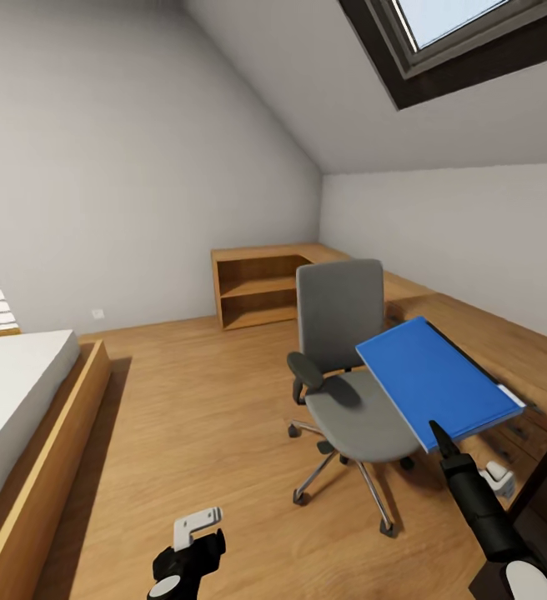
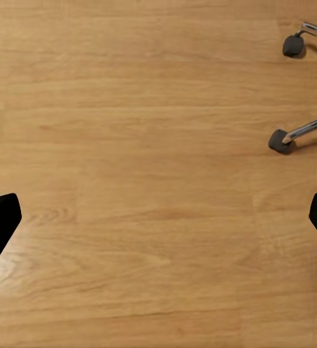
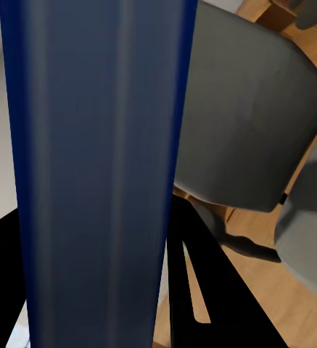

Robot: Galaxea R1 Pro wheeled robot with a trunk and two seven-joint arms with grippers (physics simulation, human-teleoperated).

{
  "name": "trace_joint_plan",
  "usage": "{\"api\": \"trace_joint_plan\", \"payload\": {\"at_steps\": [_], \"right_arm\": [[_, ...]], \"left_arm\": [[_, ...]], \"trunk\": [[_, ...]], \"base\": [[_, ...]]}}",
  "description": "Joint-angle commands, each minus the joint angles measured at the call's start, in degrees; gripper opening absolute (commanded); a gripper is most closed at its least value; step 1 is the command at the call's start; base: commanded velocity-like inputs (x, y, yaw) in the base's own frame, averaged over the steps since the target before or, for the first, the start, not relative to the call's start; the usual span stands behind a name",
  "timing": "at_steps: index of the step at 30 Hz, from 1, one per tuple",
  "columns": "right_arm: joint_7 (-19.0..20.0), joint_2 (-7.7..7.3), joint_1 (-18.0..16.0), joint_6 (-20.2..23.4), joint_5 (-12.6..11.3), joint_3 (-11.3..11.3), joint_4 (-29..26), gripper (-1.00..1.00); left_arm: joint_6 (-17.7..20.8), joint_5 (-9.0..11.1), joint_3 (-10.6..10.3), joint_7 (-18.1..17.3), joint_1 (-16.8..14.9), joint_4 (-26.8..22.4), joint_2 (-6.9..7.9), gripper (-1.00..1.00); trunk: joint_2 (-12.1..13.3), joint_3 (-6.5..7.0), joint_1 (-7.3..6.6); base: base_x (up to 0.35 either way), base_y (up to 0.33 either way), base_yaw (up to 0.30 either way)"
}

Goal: In the bedroom, organize the workspace by keeping the computer under the desk, ensuring the monitor is on the desk, placing the keyboard on the desk next to the monitor, placing the mouse on the desk next to the keyboard, moving the folder from the swivel chair onto the desk next to the mouse, stacking the notebook on top of the folder with the pen on top of the notebook, and positioning the swivel chair next to the desk.

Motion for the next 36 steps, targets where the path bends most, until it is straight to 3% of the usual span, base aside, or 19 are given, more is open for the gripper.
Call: {"api": "trace_joint_plan", "payload": {"at_steps": [1, 25, 36], "right_arm": [[0.14, 0.07, -0.04, 0.57, -0.54, -0.20, -0.02, -1.00], [0.19, 0.08, -0.04, 1.78, -0.54, -0.74, -0.02, -1.00], [0.13, 0.17, 0.00, 1.89, -0.71, -1.60, 0.09, -1.00]], "left_arm": [[0.23, 0.19, -0.14, 0.40, -0.07, -0.14, 0.06, 1.00], [0.22, 0.15, -0.14, 0.41, -0.07, -0.22, 0.06, 1.00], [0.23, 0.63, 0.43, 0.09, -0.07, 0.67, 0.14, 1.00]], "trunk": [[0.39, 0.13, -0.23], [10.01, 4.44, -5.50], [14.42, 6.41, -7.92]], "base": [[0.000, 0.000, 0.000], [0.000, 0.000, 0.000], [0.000, 0.000, -0.229]]}}
